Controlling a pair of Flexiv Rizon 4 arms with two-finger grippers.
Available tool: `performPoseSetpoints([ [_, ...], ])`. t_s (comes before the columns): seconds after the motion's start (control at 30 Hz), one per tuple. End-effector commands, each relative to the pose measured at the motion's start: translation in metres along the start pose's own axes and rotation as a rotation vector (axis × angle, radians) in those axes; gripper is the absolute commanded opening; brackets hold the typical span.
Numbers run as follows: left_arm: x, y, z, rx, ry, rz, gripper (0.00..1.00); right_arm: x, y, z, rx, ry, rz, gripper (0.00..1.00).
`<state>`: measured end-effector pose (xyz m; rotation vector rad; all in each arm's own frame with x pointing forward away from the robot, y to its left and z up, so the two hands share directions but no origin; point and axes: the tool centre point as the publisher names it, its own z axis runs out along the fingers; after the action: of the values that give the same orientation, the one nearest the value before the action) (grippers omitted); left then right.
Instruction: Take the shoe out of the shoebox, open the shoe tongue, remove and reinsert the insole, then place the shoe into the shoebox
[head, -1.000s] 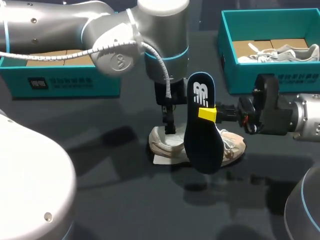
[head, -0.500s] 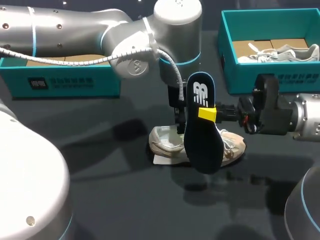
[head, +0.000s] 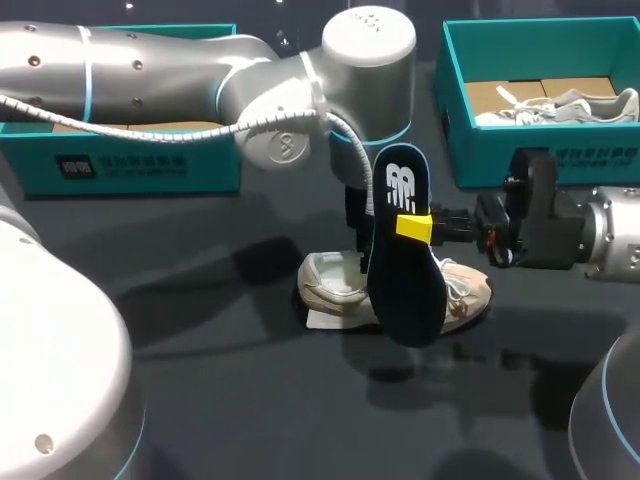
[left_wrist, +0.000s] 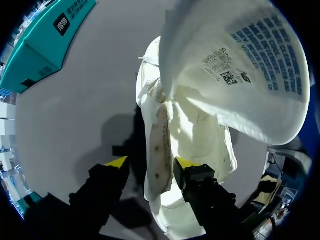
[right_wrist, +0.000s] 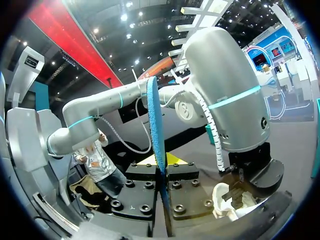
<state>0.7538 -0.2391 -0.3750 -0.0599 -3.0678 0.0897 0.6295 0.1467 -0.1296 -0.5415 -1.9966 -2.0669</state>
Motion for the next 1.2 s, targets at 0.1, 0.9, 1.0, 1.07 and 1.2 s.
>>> performPoseSetpoints([
  [0.1, 0.001, -0.004, 0.005, -0.012, 0.006, 0.006, 0.49, 0.002, -0.001, 0.001, 0.001, -0.004, 0.0, 0.0],
  [0.9, 0.0, 0.011, -0.018, -0.007, 0.139, 0.197, 0.0, 0.002, -0.001, 0.001, 0.001, -0.004, 0.0, 0.0],
  [1.0, 0.0, 0.015, -0.03, -0.005, 0.145, 0.304, 0.0, 0.002, -0.001, 0.001, 0.001, -0.004, 0.0, 0.0],
  [1.07, 0.0, 0.015, -0.03, -0.005, 0.145, 0.304, 0.0, 0.002, -0.001, 0.001, 0.001, -0.004, 0.0, 0.0],
  [1.2, 0.0, 0.015, -0.03, -0.005, 0.145, 0.304, 0.0, 0.002, -0.001, 0.001, 0.001, -0.004, 0.0, 0.0],
])
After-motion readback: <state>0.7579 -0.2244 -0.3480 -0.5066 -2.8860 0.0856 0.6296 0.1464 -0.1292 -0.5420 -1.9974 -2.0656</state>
